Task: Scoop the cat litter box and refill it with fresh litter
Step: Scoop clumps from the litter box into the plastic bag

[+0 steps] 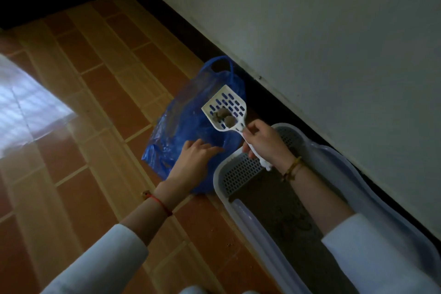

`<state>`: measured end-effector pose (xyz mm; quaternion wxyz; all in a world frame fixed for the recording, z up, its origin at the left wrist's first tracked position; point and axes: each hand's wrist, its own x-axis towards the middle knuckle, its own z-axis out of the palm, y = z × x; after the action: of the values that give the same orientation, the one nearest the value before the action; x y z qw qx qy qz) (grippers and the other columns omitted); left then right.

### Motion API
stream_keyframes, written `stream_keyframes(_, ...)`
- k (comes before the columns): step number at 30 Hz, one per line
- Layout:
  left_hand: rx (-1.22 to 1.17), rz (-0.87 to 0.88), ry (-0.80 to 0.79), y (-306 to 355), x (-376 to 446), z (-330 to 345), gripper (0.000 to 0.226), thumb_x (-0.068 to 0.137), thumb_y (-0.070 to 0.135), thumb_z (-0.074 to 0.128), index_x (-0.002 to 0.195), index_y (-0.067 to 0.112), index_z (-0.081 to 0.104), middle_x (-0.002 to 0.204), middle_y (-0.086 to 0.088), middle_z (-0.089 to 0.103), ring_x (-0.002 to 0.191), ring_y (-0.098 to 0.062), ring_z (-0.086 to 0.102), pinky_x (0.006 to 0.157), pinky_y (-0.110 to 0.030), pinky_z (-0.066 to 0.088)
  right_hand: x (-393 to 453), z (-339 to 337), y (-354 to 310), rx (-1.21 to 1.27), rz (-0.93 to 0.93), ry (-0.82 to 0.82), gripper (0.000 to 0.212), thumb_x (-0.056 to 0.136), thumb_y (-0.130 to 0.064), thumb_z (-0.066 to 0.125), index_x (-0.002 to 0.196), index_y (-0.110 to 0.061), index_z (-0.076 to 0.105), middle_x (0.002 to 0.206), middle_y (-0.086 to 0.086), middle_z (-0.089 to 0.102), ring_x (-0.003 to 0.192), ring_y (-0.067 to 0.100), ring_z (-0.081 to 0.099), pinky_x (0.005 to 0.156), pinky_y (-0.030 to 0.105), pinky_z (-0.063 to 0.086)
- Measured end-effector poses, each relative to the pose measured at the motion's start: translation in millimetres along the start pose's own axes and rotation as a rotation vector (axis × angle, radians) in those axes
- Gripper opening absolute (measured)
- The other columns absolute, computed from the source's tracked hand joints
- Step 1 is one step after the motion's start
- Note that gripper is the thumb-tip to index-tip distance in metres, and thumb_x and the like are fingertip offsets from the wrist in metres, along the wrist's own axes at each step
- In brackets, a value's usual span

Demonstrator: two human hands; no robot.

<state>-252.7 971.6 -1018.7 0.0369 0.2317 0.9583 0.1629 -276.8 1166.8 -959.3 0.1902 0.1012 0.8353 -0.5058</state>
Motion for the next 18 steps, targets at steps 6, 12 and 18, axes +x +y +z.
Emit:
stream_keyframes(6,-0.002,0.126,-0.002,-11,-15,4,0.057,0.076,0.0,0.069,0.123,0.031,0.06,0.104,0.009,0.068,0.102,-0.016,0.055,0.088,-0.038,0.039,15,11,-3,-0.678,-0.284,0.083,0.012,0.096,-0.026,0.049,0.106,-0.021,0.045,0.087,0.005,0.062,0.08,0.024,0.063,0.063,0.036,0.05)
stream_keyframes(12,0.011,0.114,-0.003,-16,-23,6,0.055,0.08,-0.001,0.061,0.125,0.031,0.059,0.106,0.007,0.068,0.105,-0.017,0.054,0.092,-0.041,0.039,18,23,8,-1.025,-0.509,0.229,0.045,0.094,-0.022,0.054,0.135,-0.019,0.036,0.105,0.013,0.061,0.098,0.025,0.059,0.084,0.036,0.048)
stream_keyframes(18,-0.004,0.087,0.055,-9,-21,1,0.048,0.084,0.005,0.062,0.125,0.03,0.06,0.113,0.009,0.066,0.11,-0.016,0.055,0.093,-0.039,0.039,5,14,5,-0.914,-0.486,0.293,0.037,0.094,-0.019,0.052,0.129,-0.018,0.04,0.101,0.011,0.062,0.089,0.023,0.061,0.072,0.033,0.048)
